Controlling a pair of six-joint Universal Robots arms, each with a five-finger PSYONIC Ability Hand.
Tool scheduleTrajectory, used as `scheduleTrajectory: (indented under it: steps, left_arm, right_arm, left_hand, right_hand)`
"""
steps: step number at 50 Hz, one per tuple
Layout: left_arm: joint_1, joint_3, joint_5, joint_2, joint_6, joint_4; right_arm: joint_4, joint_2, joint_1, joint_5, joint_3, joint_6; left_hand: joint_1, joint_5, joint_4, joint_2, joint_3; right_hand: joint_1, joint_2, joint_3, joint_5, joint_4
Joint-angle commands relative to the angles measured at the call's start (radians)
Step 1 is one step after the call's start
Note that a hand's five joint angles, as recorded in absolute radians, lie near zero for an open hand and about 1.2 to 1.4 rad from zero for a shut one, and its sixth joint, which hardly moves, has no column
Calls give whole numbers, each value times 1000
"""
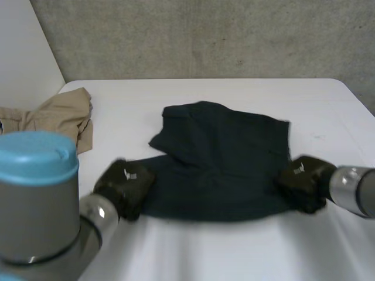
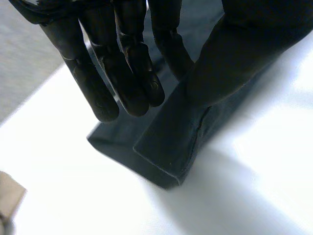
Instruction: Fold the laundry.
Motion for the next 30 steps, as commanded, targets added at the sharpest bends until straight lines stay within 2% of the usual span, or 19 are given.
scheduleTrajectory:
  steps: [1,12,21,25,30]
  left_arm:
    - [-74,-113,-1,58,39,-78]
    - [-52,-97,-9,26,33,55]
    - [-37,-33,0,27,65,70]
    - [-34,71,2,-20,80,124]
    - [-32,225,-1,-186,86,257]
  right_arm:
    - [114,-73,-82,14,104,-133]
    - [48,-77,-85,5,158,-122]
    - [47,-155,-89,6,179,-130]
    - [-11,-166,-82,-17,130,-93]
    - [-195,-111,-77,-17,57,94]
  left_hand:
    - [253,207,185,188,192]
    - [232,186,164,167,172]
    - [261,215,193,196,201]
    - [261,215,193,196,201]
    - [261,215,193,196,201]
  right_hand:
    - [450,220,215,230,204]
    - [450,220,215,230,204]
    - [450,220,215,230,204]
    - [450,220,215,230,204]
    - [450,220,215,230,204]
